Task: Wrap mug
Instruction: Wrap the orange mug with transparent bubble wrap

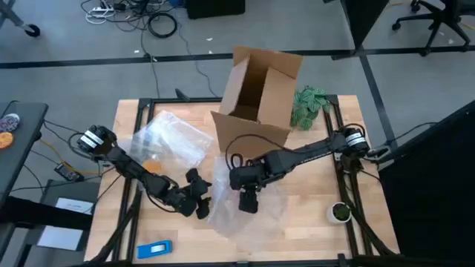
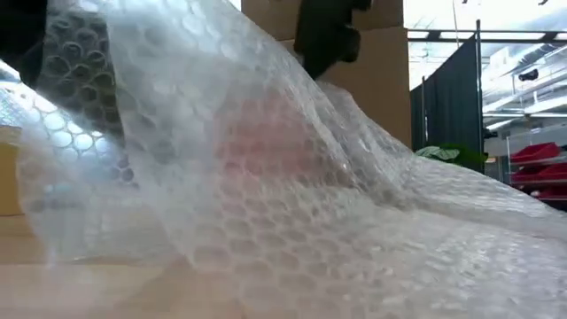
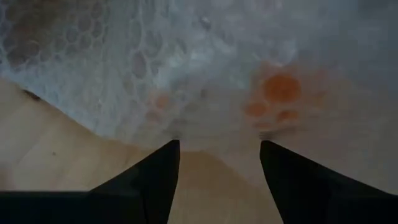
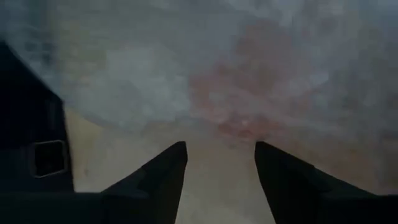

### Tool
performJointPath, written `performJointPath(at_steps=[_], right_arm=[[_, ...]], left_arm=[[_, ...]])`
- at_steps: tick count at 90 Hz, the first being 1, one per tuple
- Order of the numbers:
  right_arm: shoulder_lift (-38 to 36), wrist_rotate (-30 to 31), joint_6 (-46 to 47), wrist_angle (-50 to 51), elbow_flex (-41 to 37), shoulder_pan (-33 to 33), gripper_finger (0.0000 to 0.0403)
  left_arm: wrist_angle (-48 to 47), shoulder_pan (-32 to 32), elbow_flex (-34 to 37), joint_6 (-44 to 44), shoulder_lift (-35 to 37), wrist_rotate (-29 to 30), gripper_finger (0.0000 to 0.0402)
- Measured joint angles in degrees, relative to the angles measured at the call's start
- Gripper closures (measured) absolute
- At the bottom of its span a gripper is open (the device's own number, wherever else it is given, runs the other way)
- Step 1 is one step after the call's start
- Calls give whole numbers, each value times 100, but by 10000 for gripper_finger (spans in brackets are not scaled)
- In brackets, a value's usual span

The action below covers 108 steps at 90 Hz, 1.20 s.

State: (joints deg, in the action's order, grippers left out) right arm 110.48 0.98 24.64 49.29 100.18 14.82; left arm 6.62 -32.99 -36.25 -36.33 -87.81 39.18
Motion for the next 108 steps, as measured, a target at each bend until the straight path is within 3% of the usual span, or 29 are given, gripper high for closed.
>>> performJointPath(at_steps=[21, 40, 60, 108], right_arm=[[2, 81, -83, -778, -547, -317, 229], [-4, 21, -242, -1638, -1238, -447, 229], [-11, -43, -441, -1757, -1449, -329, 230], [4, 194, -865, -2128, -1405, 83, 241]], left_arm=[[93, 2, -41, 188, 92, 85, 193], [98, -13, -215, 836, 703, 83, 193], [84, -11, -221, 1092, 1152, 90, 193], [137, -263, -221, 424, 345, -15, 193]])
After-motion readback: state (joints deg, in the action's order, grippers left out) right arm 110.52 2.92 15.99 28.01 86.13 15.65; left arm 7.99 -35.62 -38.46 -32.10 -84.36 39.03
